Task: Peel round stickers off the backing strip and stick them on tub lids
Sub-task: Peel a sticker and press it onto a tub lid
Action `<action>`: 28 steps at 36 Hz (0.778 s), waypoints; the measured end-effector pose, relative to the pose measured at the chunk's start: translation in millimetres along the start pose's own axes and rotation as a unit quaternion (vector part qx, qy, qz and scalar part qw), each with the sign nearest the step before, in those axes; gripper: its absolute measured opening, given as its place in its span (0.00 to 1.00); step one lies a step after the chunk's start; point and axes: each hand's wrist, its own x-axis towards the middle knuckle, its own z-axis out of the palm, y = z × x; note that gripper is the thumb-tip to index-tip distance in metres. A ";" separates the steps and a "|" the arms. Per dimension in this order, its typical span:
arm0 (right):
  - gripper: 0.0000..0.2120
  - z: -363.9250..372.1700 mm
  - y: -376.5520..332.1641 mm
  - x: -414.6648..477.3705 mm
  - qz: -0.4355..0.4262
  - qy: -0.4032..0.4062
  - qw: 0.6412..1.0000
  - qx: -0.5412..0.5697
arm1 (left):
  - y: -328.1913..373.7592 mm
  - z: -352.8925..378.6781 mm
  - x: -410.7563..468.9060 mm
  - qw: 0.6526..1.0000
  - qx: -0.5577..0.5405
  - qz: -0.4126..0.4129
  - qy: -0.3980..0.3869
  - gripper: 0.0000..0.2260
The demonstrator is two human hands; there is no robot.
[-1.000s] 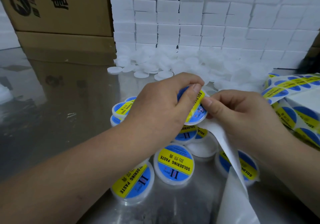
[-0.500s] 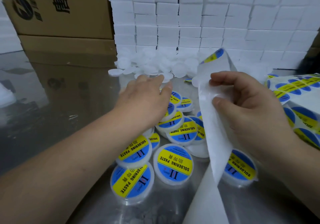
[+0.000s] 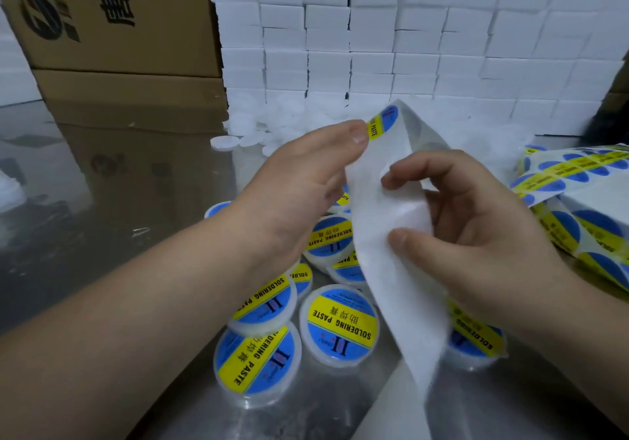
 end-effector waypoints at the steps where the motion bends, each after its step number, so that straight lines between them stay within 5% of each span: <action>1: 0.21 0.7 -1.4 -1.0 -0.001 0.001 1.000 0.022 | 1.0 0.4 0.8 1.000 -0.023 -0.003 0.001 0.12; 5: 0.09 -2.9 -4.2 -0.9 -0.018 0.142 0.989 0.035 | 2.7 -1.8 2.9 0.999 -0.049 -0.007 0.014 0.20; 8: 0.08 -12.0 0.3 6.9 0.041 0.237 0.970 0.039 | 2.5 -3.2 0.5 1.000 -0.015 -0.010 -0.016 0.14; 12: 0.18 -10.3 2.3 10.3 0.141 0.189 0.971 0.035 | -2.2 -1.6 -3.6 0.998 0.034 -0.004 -0.056 0.17; 17: 0.08 -4.8 -6.5 3.5 0.099 0.113 0.986 0.069 | 3.5 6.3 -12.9 0.988 0.100 -0.005 -0.118 0.12; 20: 0.12 -5.2 -5.8 2.5 0.082 0.136 0.987 0.004 | 7.1 4.7 -9.4 0.981 0.187 0.034 -0.029 0.07; 25: 0.13 -8.9 1.6 4.1 0.107 0.221 0.969 -0.041 | 24.6 -4.9 21.7 0.985 0.142 0.004 0.100 0.06; 28: 0.13 -9.0 2.0 4.6 0.123 0.221 0.964 -0.083 | 27.3 -13.5 57.7 0.947 0.294 0.074 0.105 0.08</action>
